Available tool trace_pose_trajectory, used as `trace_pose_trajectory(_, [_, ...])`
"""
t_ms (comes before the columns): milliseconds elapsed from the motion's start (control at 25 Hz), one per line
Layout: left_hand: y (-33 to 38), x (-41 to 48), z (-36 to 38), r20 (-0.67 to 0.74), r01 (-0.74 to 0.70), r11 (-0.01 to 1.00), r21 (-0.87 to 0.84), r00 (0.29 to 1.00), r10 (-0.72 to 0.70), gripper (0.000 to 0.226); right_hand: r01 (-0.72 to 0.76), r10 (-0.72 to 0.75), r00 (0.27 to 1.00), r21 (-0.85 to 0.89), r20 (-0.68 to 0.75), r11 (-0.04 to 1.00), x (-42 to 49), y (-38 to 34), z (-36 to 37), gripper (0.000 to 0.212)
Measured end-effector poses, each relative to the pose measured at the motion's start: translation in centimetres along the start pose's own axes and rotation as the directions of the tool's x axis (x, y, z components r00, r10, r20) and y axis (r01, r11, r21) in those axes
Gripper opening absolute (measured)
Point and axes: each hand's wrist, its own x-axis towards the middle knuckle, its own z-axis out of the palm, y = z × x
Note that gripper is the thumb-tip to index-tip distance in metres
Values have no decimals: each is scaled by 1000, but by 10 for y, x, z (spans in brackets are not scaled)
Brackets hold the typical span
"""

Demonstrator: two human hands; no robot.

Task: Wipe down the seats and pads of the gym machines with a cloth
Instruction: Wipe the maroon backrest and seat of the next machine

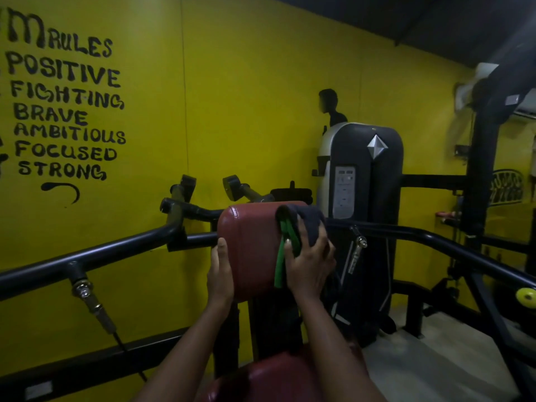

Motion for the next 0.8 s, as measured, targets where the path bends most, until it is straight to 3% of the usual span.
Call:
trace_pose_trajectory(80, [-2, 0, 0, 12, -12, 1000, 11, 1000, 12, 70, -192, 192, 981, 64, 15, 979, -27, -2, 2, 58])
trace_pose_trajectory(160, [-3, 1, 0, 4, -25, 999, 33, 1000, 25, 69, -261, 257, 964, 87, 63, 961, -51, -14, 4, 50])
trace_pose_trajectory(280, [-1, 4, -5, 55, 20, 998, 64, 998, -24, 68, -199, 177, 968, 111, 177, 974, -81, -23, -6, 44])
trace_pose_trajectory(400, [7, -24, -15, 35, 104, 990, 94, 994, -108, 67, -192, 46, 913, 327, 405, 925, -79, -15, -49, 44])
trace_pose_trajectory(480, [10, -68, -21, -49, 71, 984, 161, 997, -64, 58, -235, 14, 876, 403, 482, 884, -74, -12, -85, 39])
trace_pose_trajectory(560, [12, -120, -25, 38, 26, 979, 203, 999, -34, 51, -260, 13, 839, 380, 544, 888, -85, -12, -121, 33])
trace_pose_trajectory(640, [14, -170, -27, 211, 117, 979, 167, 966, -152, 49, -249, -8, 754, 298, 656, 921, -107, -12, -155, 24])
trace_pose_trajectory(680, [16, -191, -28, 243, 202, 970, 133, 942, -230, 45, -316, -12, 689, 316, 725, 894, -120, -10, -171, 17])
trace_pose_trajectory(800, [18, -252, -37, 214, 358, 931, 69, 906, -364, 45, -537, -51, 564, 413, 824, 736, -160, 16, -206, 23])
